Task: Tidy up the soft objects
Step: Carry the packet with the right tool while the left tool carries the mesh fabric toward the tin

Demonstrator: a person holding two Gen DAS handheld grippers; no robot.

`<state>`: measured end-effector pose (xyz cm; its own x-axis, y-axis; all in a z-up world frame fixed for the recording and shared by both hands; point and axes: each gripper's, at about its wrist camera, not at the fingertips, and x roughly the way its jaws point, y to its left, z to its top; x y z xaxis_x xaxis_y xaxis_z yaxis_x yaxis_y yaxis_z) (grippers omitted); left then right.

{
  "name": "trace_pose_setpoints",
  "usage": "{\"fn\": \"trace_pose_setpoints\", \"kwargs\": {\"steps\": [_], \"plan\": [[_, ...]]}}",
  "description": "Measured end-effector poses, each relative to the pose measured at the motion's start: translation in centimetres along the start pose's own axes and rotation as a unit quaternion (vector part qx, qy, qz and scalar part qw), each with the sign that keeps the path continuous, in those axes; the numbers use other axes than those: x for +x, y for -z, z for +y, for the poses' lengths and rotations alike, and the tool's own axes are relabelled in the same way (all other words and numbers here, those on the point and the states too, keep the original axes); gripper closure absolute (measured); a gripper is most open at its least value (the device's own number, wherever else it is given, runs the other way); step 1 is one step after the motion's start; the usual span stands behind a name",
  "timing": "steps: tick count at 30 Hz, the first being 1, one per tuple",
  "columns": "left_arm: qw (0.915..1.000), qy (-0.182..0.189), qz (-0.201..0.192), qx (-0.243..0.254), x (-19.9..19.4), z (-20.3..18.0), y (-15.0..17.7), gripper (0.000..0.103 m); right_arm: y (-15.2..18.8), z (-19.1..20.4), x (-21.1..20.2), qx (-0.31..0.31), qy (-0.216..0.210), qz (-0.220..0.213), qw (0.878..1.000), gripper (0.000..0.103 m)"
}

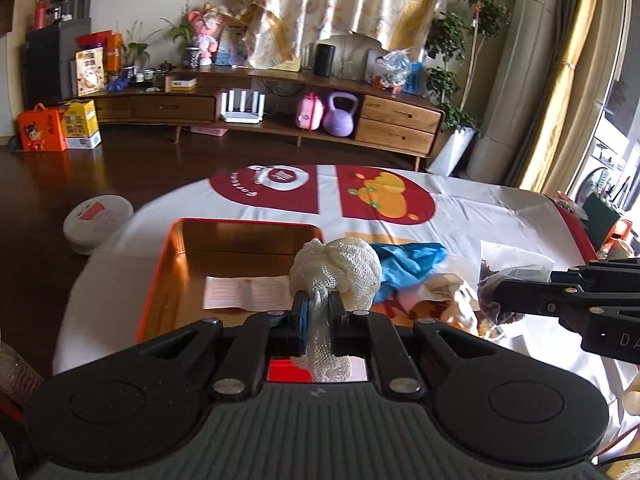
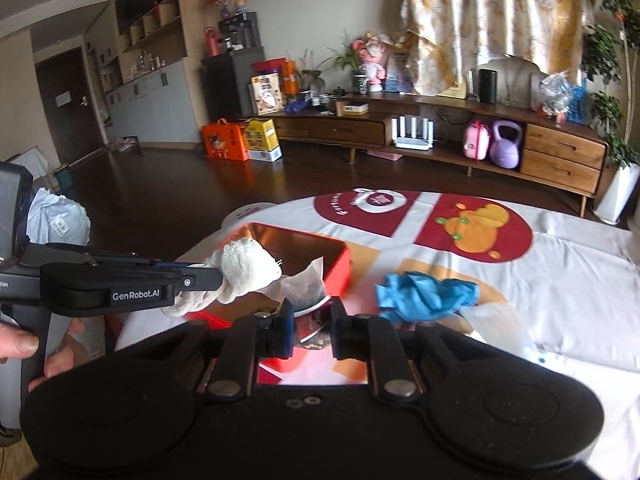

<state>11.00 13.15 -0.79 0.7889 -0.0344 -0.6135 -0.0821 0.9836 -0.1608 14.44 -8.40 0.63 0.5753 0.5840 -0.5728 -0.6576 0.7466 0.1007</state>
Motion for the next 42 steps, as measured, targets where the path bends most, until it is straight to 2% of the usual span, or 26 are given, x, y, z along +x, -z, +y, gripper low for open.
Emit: {"fn": "trace_pose_setpoints", "kwargs": {"steps": [10, 20, 26, 34, 42], "plan": [[0.9995, -0.031, 0.009, -0.001, 0.5, 3.7, -0.4, 0.093, -1.5, 3.1, 4.5, -0.015, -0.022, 0.022, 0.999, 0.087], [0.9969, -0.06, 0.051, 0.004, 4.5, 6.8, -0.2, 0.093, -1.8, 3.6, 10.4, -0.023, -0.034, 0.059, 0.997, 0.087], [0.9955, -0.061, 0.071, 0.016, 6.9, 7.3, 0.0, 0.093, -1.7, 3.3, 13.8, -0.011, -0.028, 0.083, 0.996, 0.087], [0.9932, -0.061, 0.09, 0.042, 9.5, 6.6, 0.2, 0.093, -1.0, 3.5, 17.6, -0.031, -0.006, 0.116, 0.993, 0.087], [0.9909, -0.061, 0.113, 0.042, 11.2, 7.0, 0.6, 0.093, -0.1, 3.6, 18.9, -0.04, -0.002, 0.135, 0.99, 0.086]]}}
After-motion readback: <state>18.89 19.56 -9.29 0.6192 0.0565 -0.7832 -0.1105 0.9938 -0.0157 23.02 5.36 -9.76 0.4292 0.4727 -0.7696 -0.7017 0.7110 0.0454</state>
